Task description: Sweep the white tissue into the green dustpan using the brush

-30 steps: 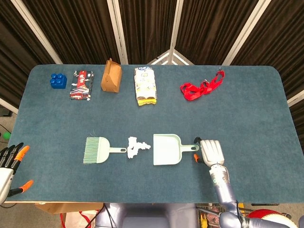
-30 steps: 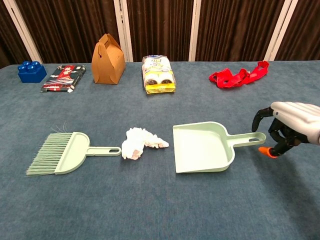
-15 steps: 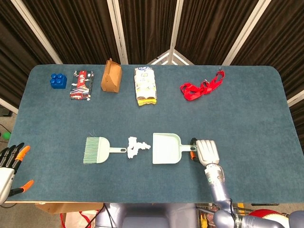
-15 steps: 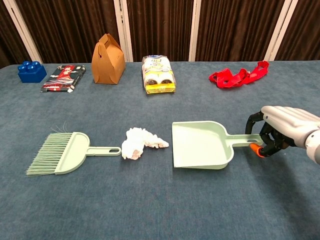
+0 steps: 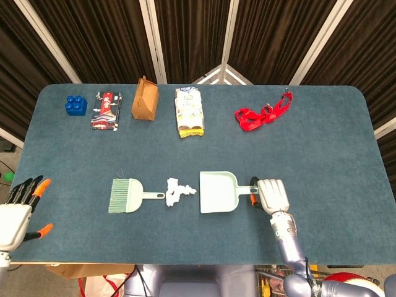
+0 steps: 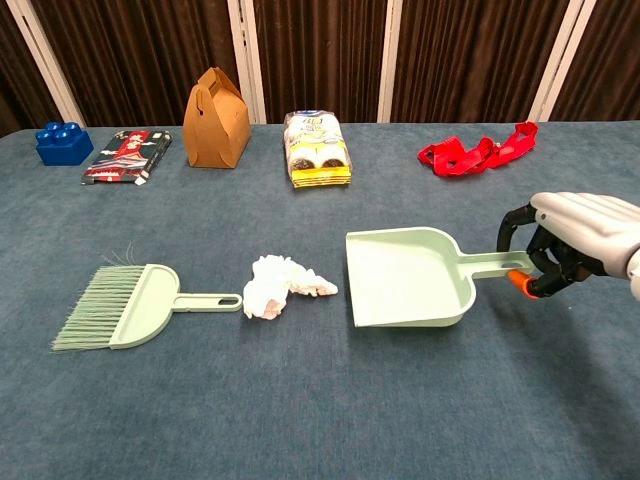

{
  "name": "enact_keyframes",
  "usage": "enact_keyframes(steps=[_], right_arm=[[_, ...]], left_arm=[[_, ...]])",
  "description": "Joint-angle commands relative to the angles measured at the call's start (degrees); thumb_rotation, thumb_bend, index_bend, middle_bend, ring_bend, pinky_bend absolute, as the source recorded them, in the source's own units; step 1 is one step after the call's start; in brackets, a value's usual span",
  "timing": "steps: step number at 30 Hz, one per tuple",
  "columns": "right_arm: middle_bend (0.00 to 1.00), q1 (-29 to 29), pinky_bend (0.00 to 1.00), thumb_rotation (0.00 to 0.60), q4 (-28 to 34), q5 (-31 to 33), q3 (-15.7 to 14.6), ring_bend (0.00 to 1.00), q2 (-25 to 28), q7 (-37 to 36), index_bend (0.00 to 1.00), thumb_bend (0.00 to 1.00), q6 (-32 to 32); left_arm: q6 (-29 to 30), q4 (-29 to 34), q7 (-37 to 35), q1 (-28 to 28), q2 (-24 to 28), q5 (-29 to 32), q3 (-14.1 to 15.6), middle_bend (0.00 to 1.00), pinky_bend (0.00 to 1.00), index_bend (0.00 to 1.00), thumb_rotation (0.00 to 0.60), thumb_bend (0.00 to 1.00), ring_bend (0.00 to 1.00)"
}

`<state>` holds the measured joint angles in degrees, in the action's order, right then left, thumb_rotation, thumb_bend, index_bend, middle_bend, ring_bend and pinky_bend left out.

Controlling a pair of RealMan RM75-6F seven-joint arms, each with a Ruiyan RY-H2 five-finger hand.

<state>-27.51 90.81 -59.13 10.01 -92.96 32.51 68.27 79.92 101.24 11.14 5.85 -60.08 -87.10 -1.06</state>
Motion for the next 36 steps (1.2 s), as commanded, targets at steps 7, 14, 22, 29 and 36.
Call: enact_keyframes(steps=[7, 14, 22, 29, 36], right_arm=[[0.85, -0.5, 0.80, 0.600, 0.0, 0.8, 0.2, 0.84, -0.2, 0.4, 0.53, 0.50, 0.2], [0.85, -0.9, 0.80, 0.600, -0.2, 1.2, 0.4, 0.84, -0.3, 0.7, 0.53, 0.50, 0.5], [0.85, -0.8, 0.80, 0.600, 0.2, 1.6, 0.2, 0.84, 0.5, 1.1, 0.53, 0.50, 0.8], [0.85, -1.1, 0.80, 0.600, -0.1, 2.6, 0.3, 0.84, 0.7, 1.2, 0.54, 0.51, 0.4], [0.85, -1.2, 0.80, 0.600, -0.4, 3.1, 0.2, 0.84, 0.6, 1.0, 0.54, 0.51, 0.3]], left_arm=[[-10.5, 0.6, 13.6, 11.2, -5.0, 13.1, -8.4, 0.21, 0.43, 0.05, 0.600, 0.10, 0.27], [-14.0, 0.7, 21.4, 17.3, -12.6, 21.6, -10.9, 0.63, 0.74, 0.24, 0.600, 0.18, 0.68], [-15.0, 0.5, 29.6, 22.9, -20.3, 30.9, -11.2, 0.94, 1.00, 0.44, 0.600, 0.28, 0.99], [-13.6, 1.0, 34.2, 25.8, -24.8, 36.6, -10.5, 1.00, 1.00, 0.48, 0.600, 0.33, 1.00], [-12.5, -1.2, 36.5, 28.0, -28.8, 39.2, -9.4, 1.00, 1.00, 0.48, 0.600, 0.37, 1.00]])
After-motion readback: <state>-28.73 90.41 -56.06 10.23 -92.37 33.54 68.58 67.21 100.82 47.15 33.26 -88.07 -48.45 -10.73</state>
